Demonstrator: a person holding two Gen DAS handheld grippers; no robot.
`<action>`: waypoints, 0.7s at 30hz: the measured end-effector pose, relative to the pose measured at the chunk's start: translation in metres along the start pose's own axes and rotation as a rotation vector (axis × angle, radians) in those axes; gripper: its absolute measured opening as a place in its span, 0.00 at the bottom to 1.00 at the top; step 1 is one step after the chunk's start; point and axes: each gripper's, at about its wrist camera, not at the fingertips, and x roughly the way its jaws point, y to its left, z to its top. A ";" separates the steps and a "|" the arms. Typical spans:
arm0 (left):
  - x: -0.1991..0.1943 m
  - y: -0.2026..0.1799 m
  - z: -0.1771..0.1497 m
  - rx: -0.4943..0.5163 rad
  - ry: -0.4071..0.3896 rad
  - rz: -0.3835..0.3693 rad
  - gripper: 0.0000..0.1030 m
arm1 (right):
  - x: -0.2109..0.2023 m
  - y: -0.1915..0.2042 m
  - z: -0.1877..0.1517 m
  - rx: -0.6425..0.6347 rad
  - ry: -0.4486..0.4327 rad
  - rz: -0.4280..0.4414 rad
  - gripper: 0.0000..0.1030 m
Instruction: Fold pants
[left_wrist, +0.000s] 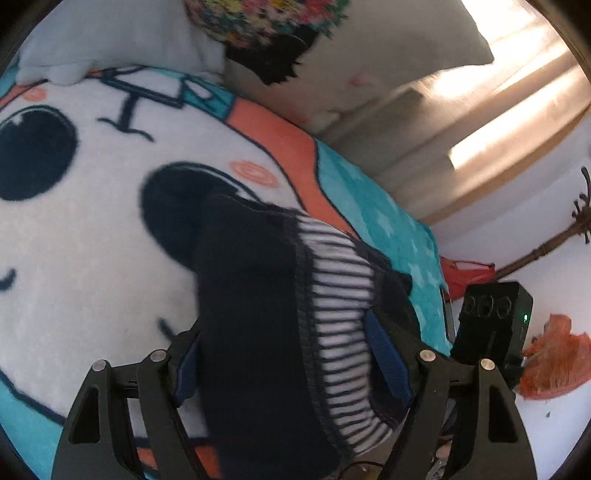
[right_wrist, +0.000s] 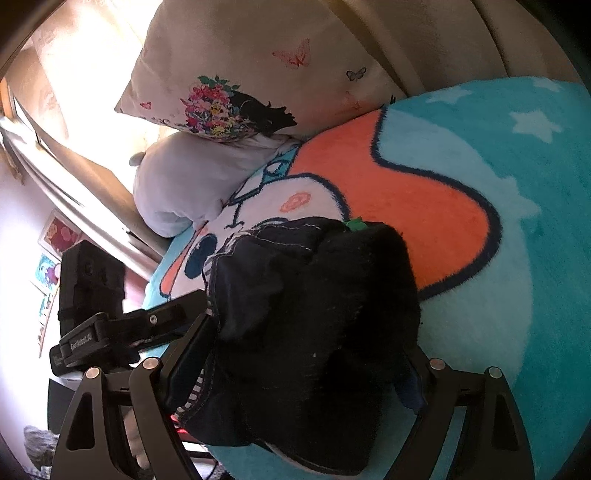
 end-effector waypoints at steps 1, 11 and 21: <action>-0.001 -0.003 -0.002 0.011 0.001 0.001 0.69 | -0.001 -0.001 0.000 0.003 -0.003 0.000 0.75; -0.037 -0.017 0.006 0.041 -0.079 -0.005 0.59 | -0.006 0.030 0.015 -0.045 -0.036 0.047 0.61; -0.069 0.013 0.058 0.020 -0.187 0.076 0.59 | 0.043 0.078 0.067 -0.107 -0.016 0.076 0.59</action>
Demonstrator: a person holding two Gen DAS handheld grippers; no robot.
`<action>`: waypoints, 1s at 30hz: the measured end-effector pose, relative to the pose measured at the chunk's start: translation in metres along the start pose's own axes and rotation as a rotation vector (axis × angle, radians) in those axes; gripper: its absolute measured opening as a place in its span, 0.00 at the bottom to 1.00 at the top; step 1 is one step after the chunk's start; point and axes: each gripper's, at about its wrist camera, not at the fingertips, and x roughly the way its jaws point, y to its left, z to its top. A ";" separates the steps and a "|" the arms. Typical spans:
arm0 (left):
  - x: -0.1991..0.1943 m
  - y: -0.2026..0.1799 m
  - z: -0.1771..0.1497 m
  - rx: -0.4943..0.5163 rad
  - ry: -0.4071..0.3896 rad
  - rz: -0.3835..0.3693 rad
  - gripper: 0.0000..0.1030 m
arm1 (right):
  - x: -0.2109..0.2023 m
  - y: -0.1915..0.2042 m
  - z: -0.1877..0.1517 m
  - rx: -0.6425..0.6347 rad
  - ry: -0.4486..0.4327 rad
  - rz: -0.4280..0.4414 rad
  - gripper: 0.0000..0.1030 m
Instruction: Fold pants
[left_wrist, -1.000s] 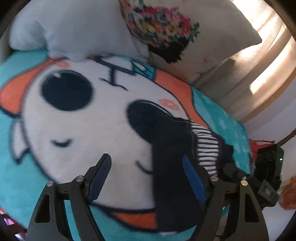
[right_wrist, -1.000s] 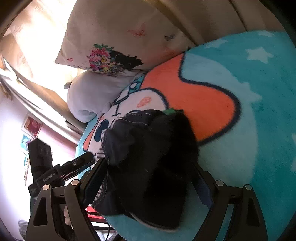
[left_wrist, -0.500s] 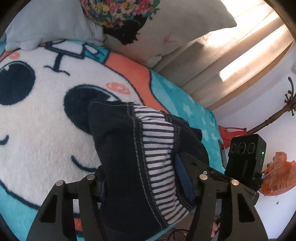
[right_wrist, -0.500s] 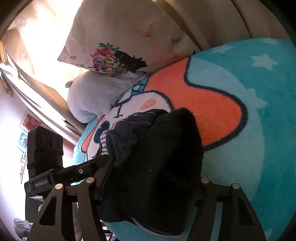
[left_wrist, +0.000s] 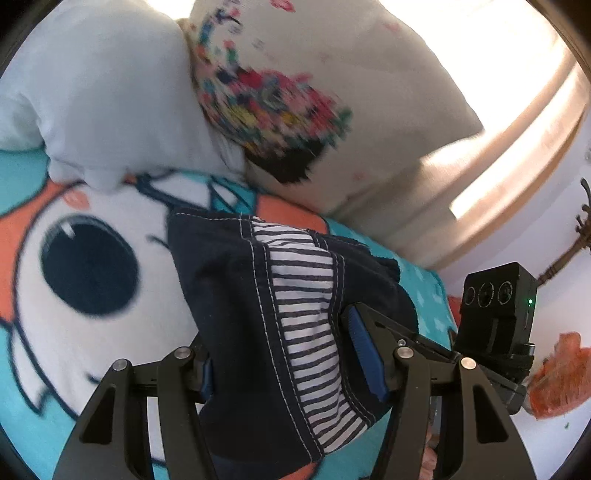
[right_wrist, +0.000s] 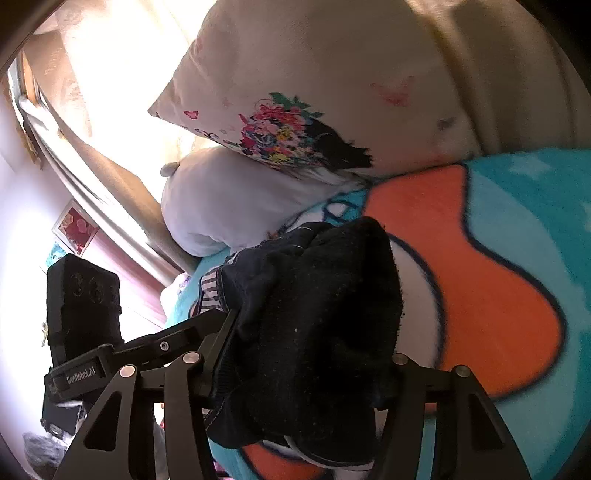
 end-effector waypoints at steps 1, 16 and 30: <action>0.000 0.005 0.006 -0.005 -0.006 0.006 0.59 | 0.009 0.002 0.007 0.004 0.010 0.007 0.59; 0.037 0.085 0.053 -0.109 0.029 0.120 0.59 | 0.091 -0.009 0.050 0.068 0.077 -0.074 0.59; 0.032 0.113 0.047 -0.163 0.018 0.162 0.64 | 0.084 -0.024 0.047 0.101 0.045 -0.125 0.64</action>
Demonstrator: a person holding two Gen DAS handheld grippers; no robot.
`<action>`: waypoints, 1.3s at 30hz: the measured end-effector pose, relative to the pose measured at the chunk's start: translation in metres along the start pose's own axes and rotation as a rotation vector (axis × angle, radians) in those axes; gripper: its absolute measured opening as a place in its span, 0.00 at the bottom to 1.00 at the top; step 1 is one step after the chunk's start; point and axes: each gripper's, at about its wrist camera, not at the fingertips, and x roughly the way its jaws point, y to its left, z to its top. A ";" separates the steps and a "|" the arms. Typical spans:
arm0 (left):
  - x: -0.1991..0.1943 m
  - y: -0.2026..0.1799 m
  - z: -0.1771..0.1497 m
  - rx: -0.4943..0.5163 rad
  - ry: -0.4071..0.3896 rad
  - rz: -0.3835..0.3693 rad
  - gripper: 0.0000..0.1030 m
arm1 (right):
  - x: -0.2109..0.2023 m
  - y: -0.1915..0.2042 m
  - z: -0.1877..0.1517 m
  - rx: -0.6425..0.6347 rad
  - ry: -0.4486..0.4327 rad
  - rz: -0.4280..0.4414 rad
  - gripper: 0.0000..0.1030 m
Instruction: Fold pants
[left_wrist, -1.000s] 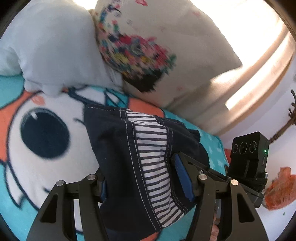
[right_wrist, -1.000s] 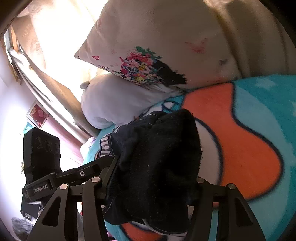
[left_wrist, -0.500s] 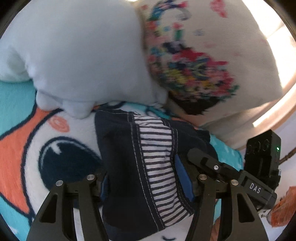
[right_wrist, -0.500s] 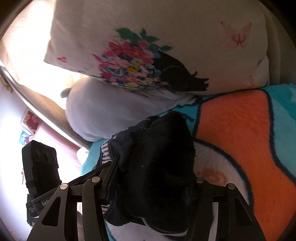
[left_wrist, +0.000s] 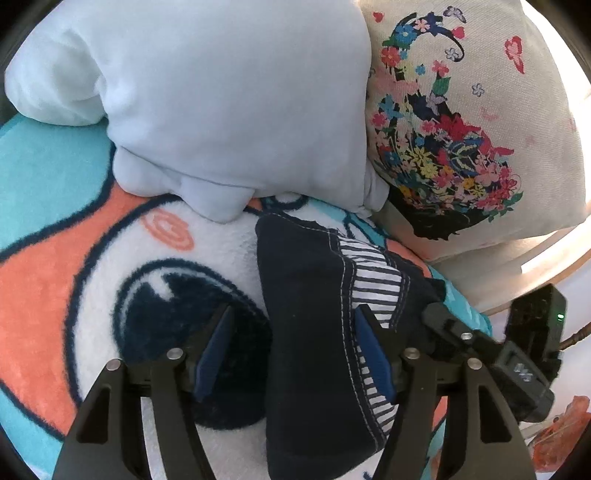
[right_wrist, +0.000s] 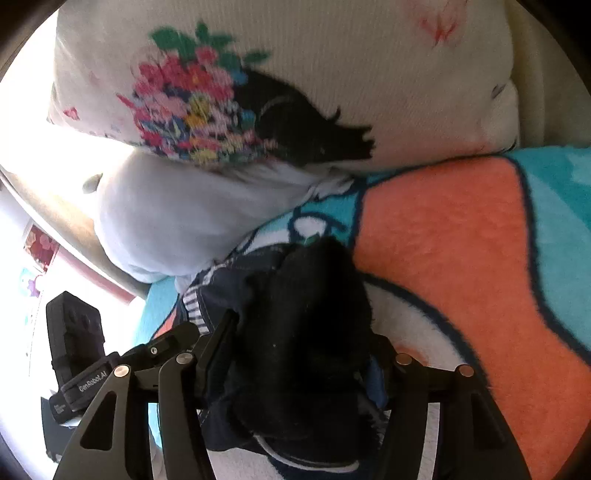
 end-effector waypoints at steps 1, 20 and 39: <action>-0.003 -0.001 -0.001 0.002 -0.004 0.011 0.65 | -0.004 0.001 0.001 -0.002 -0.011 0.000 0.66; -0.037 -0.023 -0.070 0.077 -0.019 0.209 0.68 | -0.023 0.008 -0.054 -0.131 0.013 -0.206 0.76; -0.114 -0.079 -0.137 0.227 -0.346 0.481 0.80 | -0.084 0.022 -0.108 -0.192 -0.101 -0.288 0.78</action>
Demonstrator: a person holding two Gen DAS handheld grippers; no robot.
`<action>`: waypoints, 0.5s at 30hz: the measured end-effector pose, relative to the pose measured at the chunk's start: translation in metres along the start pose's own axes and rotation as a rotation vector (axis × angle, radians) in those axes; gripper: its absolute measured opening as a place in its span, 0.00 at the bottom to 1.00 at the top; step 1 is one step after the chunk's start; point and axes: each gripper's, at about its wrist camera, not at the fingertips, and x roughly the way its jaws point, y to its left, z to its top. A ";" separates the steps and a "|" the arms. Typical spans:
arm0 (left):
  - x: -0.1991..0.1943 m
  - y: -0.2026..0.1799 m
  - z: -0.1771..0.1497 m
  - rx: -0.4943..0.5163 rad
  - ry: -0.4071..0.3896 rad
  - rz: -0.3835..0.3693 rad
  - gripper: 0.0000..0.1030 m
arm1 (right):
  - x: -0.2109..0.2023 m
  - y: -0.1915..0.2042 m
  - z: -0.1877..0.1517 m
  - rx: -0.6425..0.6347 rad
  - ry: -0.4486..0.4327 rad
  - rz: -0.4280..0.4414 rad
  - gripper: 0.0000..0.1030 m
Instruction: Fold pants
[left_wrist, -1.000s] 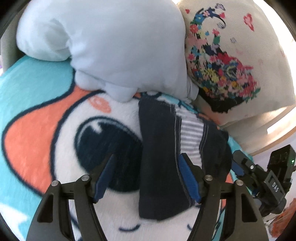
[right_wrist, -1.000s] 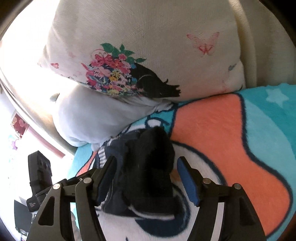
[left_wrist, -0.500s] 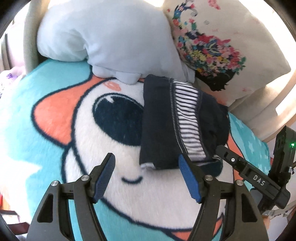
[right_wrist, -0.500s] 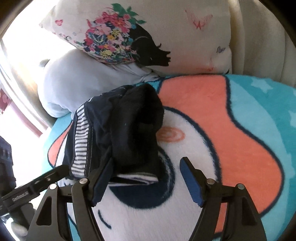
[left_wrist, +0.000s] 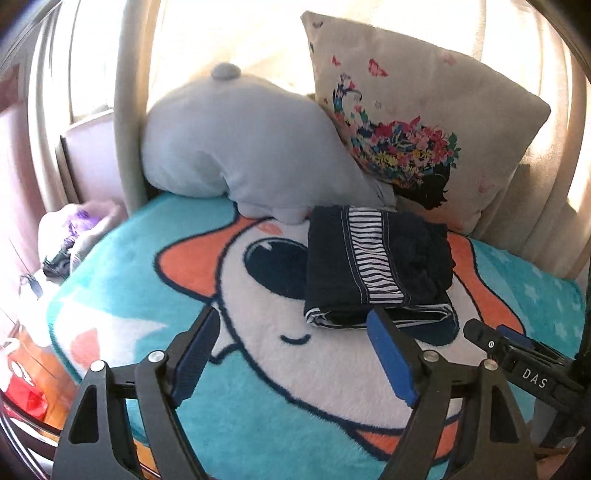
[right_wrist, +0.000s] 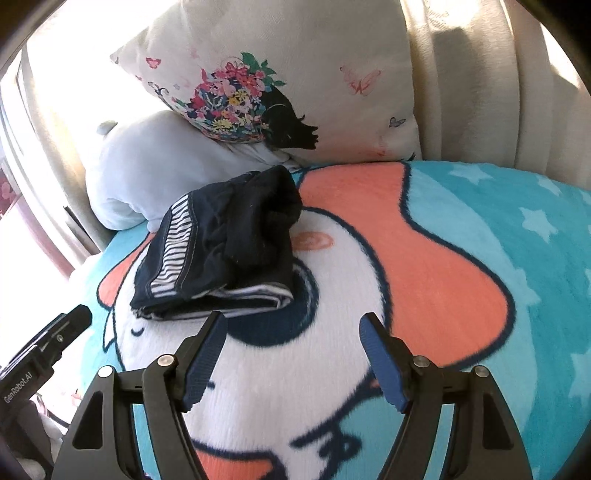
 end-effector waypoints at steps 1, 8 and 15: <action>-0.003 -0.001 -0.001 0.003 -0.009 0.007 0.81 | -0.002 0.000 -0.002 0.000 0.000 0.002 0.78; -0.017 -0.005 -0.007 0.011 -0.028 0.020 0.81 | -0.008 0.006 -0.014 -0.012 0.004 0.002 0.78; -0.029 -0.007 -0.011 0.021 -0.059 0.024 0.82 | -0.015 0.007 -0.021 -0.016 -0.003 -0.005 0.78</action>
